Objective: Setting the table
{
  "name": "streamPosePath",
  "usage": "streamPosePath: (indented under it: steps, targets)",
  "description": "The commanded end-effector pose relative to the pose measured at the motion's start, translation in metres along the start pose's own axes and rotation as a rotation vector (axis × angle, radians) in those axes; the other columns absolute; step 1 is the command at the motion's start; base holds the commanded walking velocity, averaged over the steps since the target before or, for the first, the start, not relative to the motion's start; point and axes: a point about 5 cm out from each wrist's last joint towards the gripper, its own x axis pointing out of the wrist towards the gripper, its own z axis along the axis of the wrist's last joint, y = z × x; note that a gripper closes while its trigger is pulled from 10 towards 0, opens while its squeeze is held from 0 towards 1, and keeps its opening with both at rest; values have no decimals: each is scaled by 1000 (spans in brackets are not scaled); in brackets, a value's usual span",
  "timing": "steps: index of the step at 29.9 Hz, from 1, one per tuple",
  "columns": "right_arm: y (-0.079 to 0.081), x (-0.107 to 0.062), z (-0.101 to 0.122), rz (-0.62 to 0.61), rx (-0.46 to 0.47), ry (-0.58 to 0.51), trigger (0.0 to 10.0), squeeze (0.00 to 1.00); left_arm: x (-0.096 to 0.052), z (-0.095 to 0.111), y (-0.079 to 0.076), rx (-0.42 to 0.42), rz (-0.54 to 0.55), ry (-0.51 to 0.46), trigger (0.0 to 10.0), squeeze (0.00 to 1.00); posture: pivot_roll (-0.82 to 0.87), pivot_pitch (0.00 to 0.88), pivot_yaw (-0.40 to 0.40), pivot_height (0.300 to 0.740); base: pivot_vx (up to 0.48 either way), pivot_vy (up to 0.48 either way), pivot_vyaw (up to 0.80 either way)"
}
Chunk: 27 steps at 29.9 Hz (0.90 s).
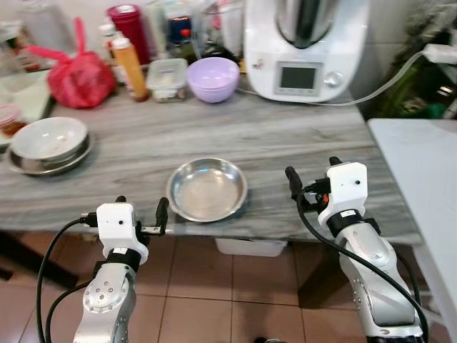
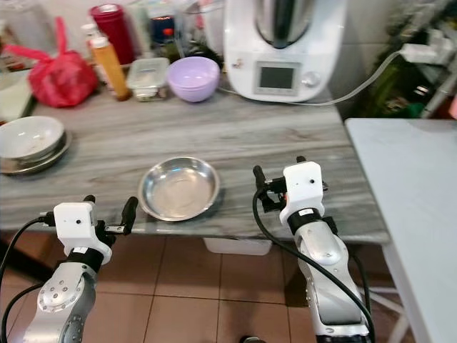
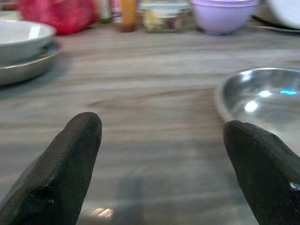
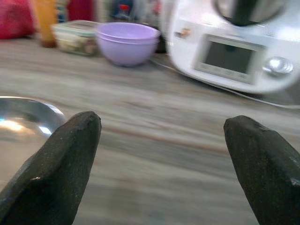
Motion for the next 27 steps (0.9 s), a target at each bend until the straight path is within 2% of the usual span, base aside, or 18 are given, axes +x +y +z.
streamPosePath:
  steps: [1, 5, 27]
  targets:
    - [5, -2, 3, 21, 0, -12, 10000, 0, -3, -1, 6, 13, 21, 16, 10000, 0, -74, 71, 67, 740, 0, 0, 0]
    - [7, -3, 3, 22, 2, -10, 10000, 0, -2, -2, 9, 20, 27, 20, 10000, 0, -77, 74, 70, 740, 0, 0, 0]
    - [5, -1, 2, 1, 13, 1, 10000, 0, 2, -2, 9, 27, 11, 30, 10000, 0, -84, 74, 76, 740, -268, 0, 0]
